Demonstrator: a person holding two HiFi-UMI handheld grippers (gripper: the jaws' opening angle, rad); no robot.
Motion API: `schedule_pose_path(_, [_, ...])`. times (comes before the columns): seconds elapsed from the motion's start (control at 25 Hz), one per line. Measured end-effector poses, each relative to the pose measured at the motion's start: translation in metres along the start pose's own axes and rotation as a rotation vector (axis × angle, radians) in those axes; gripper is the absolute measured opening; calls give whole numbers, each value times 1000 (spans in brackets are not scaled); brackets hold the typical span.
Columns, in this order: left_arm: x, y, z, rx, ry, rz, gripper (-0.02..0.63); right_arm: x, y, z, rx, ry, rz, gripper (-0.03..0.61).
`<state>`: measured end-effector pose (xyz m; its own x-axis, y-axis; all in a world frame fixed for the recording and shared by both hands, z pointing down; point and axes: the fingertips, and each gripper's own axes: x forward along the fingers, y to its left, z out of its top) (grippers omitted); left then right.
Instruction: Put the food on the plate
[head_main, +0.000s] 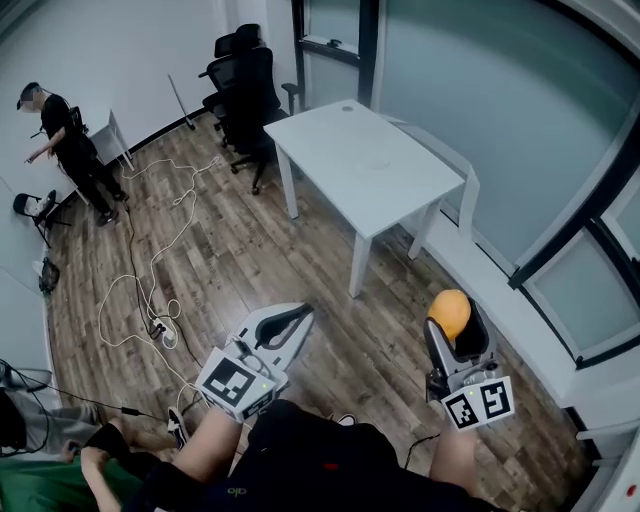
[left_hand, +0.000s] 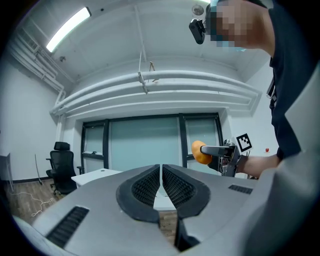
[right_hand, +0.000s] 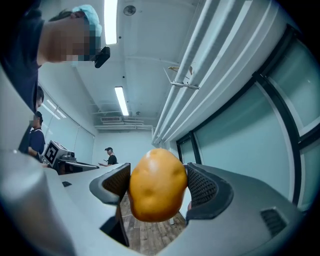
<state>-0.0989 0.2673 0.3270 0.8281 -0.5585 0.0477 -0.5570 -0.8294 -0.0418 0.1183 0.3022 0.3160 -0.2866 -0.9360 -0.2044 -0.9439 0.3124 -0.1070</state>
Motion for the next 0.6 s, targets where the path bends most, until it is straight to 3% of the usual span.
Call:
schedule_pose_path(0.36, [24,-10,-9,9,34,18,34,4,-33,-15,45,5,18,364])
schedule_pose_path(0.6, [67,16,-26,-37,26,-24,34,24,-56,-21,-37,24,-42,364])
